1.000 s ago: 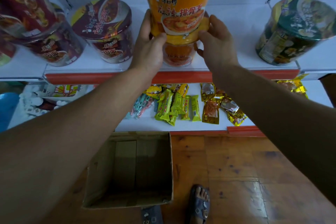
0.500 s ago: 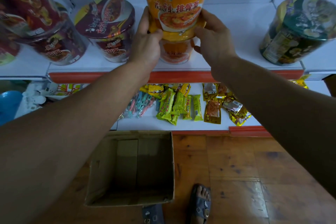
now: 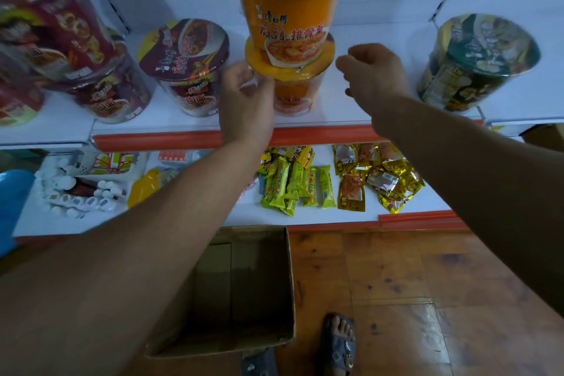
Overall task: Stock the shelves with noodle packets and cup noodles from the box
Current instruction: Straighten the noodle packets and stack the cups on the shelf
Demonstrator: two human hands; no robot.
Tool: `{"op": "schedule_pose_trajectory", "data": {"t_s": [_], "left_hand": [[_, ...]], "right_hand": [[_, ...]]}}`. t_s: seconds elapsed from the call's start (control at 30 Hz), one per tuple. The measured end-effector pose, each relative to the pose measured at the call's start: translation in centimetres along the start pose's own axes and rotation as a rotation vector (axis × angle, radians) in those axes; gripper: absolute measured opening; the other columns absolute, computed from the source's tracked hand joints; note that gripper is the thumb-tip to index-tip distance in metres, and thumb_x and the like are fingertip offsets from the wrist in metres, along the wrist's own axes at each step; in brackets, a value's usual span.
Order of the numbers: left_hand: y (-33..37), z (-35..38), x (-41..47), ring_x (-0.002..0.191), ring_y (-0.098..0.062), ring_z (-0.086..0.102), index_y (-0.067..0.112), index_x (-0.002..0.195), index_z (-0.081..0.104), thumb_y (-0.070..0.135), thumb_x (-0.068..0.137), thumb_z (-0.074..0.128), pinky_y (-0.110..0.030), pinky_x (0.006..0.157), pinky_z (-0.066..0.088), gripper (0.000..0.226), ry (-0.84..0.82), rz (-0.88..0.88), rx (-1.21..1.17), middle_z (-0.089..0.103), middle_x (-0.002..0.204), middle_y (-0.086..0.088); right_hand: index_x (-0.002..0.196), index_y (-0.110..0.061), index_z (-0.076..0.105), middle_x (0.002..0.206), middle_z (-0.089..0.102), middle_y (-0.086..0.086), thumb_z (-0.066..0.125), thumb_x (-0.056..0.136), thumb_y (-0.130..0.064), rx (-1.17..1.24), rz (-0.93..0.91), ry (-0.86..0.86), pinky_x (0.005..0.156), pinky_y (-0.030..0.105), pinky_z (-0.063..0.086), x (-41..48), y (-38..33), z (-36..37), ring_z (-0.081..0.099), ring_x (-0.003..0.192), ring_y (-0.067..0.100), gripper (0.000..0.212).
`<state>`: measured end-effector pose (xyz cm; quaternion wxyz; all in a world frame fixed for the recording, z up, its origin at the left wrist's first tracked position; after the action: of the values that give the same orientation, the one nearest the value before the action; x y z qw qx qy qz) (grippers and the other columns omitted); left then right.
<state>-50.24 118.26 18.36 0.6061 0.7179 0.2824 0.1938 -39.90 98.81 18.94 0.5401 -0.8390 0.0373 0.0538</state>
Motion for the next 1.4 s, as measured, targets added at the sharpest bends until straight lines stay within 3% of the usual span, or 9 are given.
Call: {"op": "schedule_pose_trajectory", "data": {"t_s": [0.33,0.47,0.6,0.7,0.8,0.87,1.13,1.23,1.4], "left_hand": [[0.1,8.6,-7.4,0.073,-0.023,0.060,0.014,0.074,0.060,0.028,0.067,0.060,-0.038,0.066,0.045,0.015,-0.539,-0.235,0.161,0.062,0.072,-0.004],[1.5,12.9,-8.4,0.080,-0.023,0.062,0.016,0.088,0.064,0.020,0.079,0.066,-0.043,0.076,0.055,0.010,-0.604,-0.175,0.275,0.064,0.081,-0.004],[2.1,18.0,-9.0,0.113,-0.020,0.058,0.020,0.132,0.055,0.025,0.086,0.065,-0.029,0.092,0.048,0.047,-0.619,-0.157,0.300,0.059,0.128,0.000],[2.2,21.8,-9.4,0.110,-0.021,0.056,0.017,0.137,0.047,0.022,0.088,0.063,-0.037,0.093,0.052,0.052,-0.612,-0.175,0.230,0.055,0.126,0.003],[2.6,24.3,-8.1,0.114,-0.026,0.053,0.009,0.137,0.045,0.036,0.087,0.059,-0.030,0.085,0.043,0.058,-0.500,-0.184,0.124,0.055,0.129,-0.003],[2.4,25.8,-7.2,0.127,-0.027,0.048,0.012,0.142,0.044,0.045,0.091,0.054,-0.035,0.094,0.040,0.061,-0.463,-0.211,0.057,0.050,0.143,-0.008],[2.2,24.7,-2.8,0.109,-0.023,0.061,0.020,0.127,0.059,0.036,0.094,0.046,-0.031,0.076,0.044,0.039,-0.284,-0.152,-0.004,0.066,0.119,-0.005],[1.6,22.4,-0.9,0.109,-0.024,0.061,0.021,0.126,0.058,0.041,0.086,0.045,-0.039,0.086,0.051,0.047,-0.220,-0.168,0.004,0.065,0.120,-0.006],[0.1,20.0,0.2,0.111,-0.017,0.060,0.022,0.125,0.058,0.039,0.092,0.044,-0.043,0.098,0.051,0.040,-0.211,-0.155,-0.052,0.065,0.122,0.000]], "right_hand": [[0.119,-0.023,0.066,0.114,0.069,-0.003,0.061,0.086,-0.032,-0.653,-0.180,0.130,0.092,0.033,0.046,-2.1,-3.6,-10.2,0.060,0.111,0.024,0.034],[0.117,-0.023,0.066,0.122,0.066,0.005,0.061,0.084,-0.029,-0.754,-0.160,0.218,0.091,0.037,0.046,-1.2,-2.8,-15.7,0.058,0.114,0.031,0.034],[0.128,-0.020,0.060,0.130,0.059,0.008,0.061,0.087,-0.031,-0.688,-0.099,0.301,0.093,0.038,0.044,1.2,0.1,-20.7,0.056,0.118,0.031,0.042],[0.134,-0.016,0.055,0.131,0.060,0.005,0.057,0.093,-0.035,-0.585,-0.008,0.302,0.090,0.035,0.045,3.3,3.3,-22.5,0.056,0.118,0.027,0.045],[0.112,-0.009,0.066,0.095,0.064,0.007,0.055,0.090,-0.033,-0.414,0.080,0.234,0.065,0.029,0.045,5.2,6.1,-22.6,0.060,0.086,0.026,0.034],[0.100,-0.010,0.068,0.085,0.065,0.006,0.055,0.088,-0.031,-0.260,0.110,0.189,0.069,0.040,0.057,6.1,7.4,-22.2,0.063,0.079,0.025,0.028],[0.116,-0.014,0.054,0.104,0.063,0.006,0.064,0.082,-0.029,0.024,0.105,-0.028,0.068,0.034,0.061,9.0,7.2,-17.0,0.065,0.088,0.022,0.039],[0.138,-0.022,0.041,0.106,0.061,0.003,0.061,0.088,-0.028,0.120,0.141,-0.178,0.073,0.034,0.060,8.6,6.6,-13.9,0.066,0.085,0.020,0.054],[0.127,-0.022,0.048,0.099,0.065,0.001,0.064,0.087,-0.030,0.197,0.155,-0.210,0.071,0.033,0.062,6.6,6.3,-11.7,0.068,0.072,0.018,0.043]]}}
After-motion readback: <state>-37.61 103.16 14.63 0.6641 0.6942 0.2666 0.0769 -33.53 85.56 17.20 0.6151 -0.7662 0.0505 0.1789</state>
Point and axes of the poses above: each hand's wrist, its own x-axis towards the middle knuckle, its own z-axis out of the palm, y = z × x, the point moved 8 cm from there along x, towards the middle knuckle
